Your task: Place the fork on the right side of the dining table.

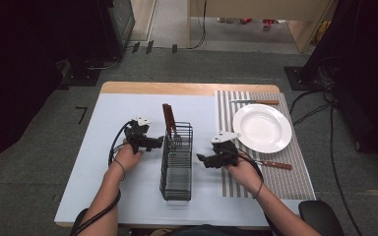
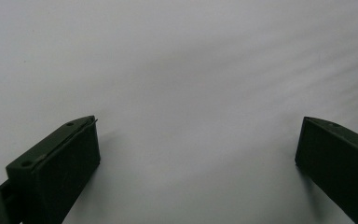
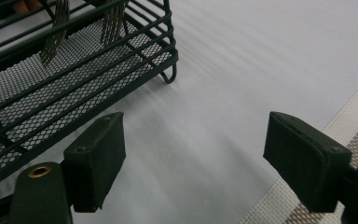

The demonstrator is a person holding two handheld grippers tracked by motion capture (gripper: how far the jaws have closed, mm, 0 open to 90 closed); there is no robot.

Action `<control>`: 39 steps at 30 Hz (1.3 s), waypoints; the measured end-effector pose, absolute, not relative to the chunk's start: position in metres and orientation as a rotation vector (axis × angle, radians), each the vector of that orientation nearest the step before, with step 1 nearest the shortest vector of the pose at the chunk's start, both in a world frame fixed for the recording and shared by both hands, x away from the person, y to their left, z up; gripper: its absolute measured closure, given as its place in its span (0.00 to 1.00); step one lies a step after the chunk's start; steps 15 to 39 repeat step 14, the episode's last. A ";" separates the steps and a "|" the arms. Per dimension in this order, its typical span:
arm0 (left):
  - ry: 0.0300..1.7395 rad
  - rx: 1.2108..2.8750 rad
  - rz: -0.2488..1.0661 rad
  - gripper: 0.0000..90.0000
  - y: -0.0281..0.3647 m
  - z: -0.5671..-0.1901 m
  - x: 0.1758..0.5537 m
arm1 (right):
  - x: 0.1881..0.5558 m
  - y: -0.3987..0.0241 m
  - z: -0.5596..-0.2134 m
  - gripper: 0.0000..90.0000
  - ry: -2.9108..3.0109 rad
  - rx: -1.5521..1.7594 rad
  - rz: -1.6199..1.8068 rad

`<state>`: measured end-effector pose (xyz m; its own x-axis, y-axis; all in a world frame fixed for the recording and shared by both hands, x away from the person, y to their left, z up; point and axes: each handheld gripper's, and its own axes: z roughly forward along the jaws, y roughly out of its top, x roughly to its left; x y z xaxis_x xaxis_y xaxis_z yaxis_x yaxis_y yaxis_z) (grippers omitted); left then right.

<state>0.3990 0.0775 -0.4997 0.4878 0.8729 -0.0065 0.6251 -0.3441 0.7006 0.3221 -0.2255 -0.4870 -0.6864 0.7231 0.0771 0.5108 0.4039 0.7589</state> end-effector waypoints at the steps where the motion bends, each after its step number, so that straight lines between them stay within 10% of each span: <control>1: 1.229 2.088 0.494 0.00 0.078 -0.500 0.399 | 0.322 -0.225 -0.489 0.23 2.402 1.084 1.156; 39: 1.229 2.088 0.495 0.00 0.078 -0.500 0.399 | 0.322 -0.224 -0.495 0.23 2.422 1.083 1.152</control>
